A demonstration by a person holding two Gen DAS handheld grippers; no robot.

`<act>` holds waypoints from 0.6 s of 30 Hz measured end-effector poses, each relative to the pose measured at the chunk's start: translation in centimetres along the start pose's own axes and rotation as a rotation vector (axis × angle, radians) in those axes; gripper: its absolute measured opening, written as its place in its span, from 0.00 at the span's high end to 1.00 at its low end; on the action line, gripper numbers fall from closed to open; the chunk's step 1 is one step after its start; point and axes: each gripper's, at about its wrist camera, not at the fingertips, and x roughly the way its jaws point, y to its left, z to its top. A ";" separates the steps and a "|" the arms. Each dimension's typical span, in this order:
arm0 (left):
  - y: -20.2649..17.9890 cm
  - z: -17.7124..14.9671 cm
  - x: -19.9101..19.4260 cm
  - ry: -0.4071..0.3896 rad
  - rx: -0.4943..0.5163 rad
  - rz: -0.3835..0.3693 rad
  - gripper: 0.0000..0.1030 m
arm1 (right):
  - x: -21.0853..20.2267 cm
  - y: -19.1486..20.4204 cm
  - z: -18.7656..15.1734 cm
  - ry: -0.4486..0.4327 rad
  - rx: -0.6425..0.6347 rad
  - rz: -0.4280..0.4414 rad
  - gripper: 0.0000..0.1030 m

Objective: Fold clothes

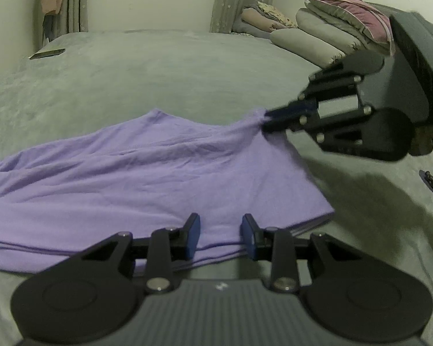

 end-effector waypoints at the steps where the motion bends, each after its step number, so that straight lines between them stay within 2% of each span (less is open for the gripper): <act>1: -0.1 0.0 0.0 0.000 0.004 0.002 0.72 | -0.1 -0.2 0.1 -0.006 0.005 -0.008 0.94; 6: -0.3 -0.1 0.0 0.002 0.022 0.011 0.72 | 0.1 -1.1 0.5 -0.018 0.032 -0.033 0.95; 12: -0.5 -0.2 0.0 0.000 0.038 0.021 0.72 | 0.3 -1.6 -0.6 -0.015 0.111 -0.019 0.95; 18: -0.5 -0.3 0.2 -0.001 0.042 0.027 0.72 | -0.7 -2.0 -0.1 0.019 0.093 -0.145 0.99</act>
